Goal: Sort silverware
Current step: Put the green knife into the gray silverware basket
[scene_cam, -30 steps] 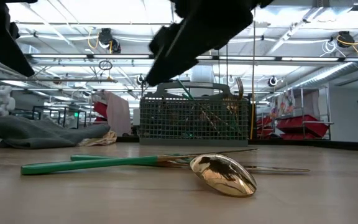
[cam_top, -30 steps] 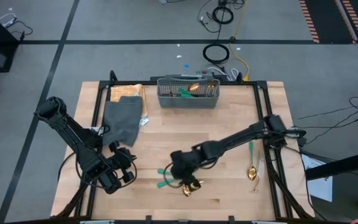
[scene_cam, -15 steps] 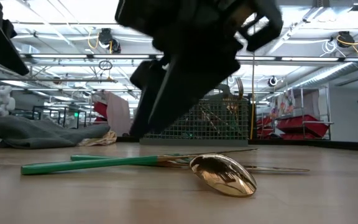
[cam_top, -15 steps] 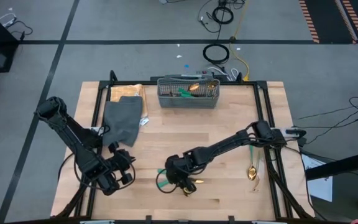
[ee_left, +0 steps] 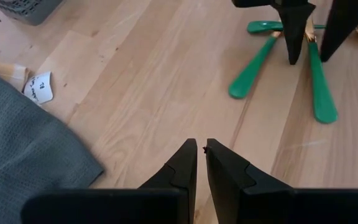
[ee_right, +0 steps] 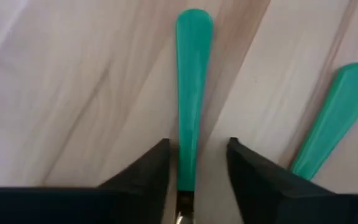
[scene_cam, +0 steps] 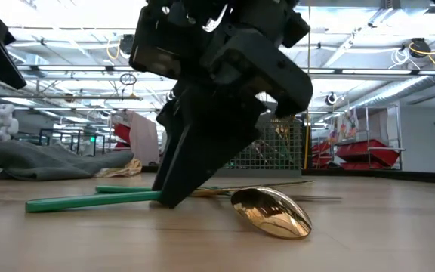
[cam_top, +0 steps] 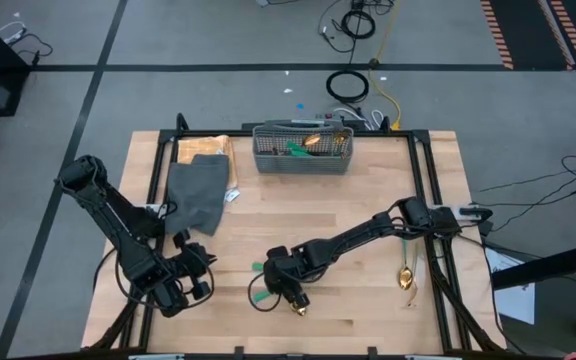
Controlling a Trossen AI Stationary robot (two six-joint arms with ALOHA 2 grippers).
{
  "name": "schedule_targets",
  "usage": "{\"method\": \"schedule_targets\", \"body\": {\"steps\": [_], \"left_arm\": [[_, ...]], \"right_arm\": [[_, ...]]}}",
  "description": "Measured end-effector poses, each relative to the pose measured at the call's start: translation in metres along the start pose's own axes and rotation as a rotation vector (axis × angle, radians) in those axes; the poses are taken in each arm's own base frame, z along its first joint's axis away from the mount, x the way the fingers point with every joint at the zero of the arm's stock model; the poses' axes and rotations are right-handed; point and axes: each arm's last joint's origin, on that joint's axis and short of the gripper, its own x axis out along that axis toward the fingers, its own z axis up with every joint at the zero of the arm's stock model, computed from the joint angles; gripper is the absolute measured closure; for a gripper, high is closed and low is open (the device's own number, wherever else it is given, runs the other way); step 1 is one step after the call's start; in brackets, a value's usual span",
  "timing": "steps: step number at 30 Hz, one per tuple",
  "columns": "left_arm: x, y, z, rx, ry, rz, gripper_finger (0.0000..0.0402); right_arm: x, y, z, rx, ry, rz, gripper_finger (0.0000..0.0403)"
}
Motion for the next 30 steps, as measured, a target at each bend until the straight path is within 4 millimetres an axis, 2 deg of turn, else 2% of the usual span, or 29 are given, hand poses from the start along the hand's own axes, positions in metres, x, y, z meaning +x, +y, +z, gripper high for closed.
{"method": "schedule_targets", "body": {"steps": [6, 11, 16, 19, 22, 26, 30], "left_arm": [[0.0, 0.0, 0.0, 0.0, -0.001, 0.001, 0.0358], [0.0, 0.0, 0.0, 0.0, -0.001, 0.001, 0.0358], [0.0, 0.0, 0.0, -0.003, -0.002, 0.002, 0.0358], [0.0, 0.0, 0.0, -0.004, -0.001, 0.002, 0.0358], [0.0, 0.0, 0.0, -0.005, -0.002, 0.001, 0.0358], [0.0, 0.0, 0.0, -0.006, -0.002, 0.001, 0.0358], [0.0, 0.0, 0.0, -0.008, -0.002, 0.0, 0.0358]], "right_arm": [[0.002, 0.003, -0.004, -0.031, 0.039, -0.031, 0.0384], [0.003, 0.007, -0.003, -0.051, 0.033, -0.039, 0.0397], [-0.013, 0.013, 0.006, -0.08, -0.04, -0.046, 0.04], [-0.031, 0.014, 0.014, -0.105, -0.096, -0.063, 0.0401], [-0.06, 0.013, 0.029, -0.144, -0.203, -0.125, 0.0401], [-0.096, 0.006, 0.037, -0.222, -0.254, -0.25, 0.0402], [-0.151, -0.012, 0.038, -0.238, -0.29, -0.426, 0.0402]]}}
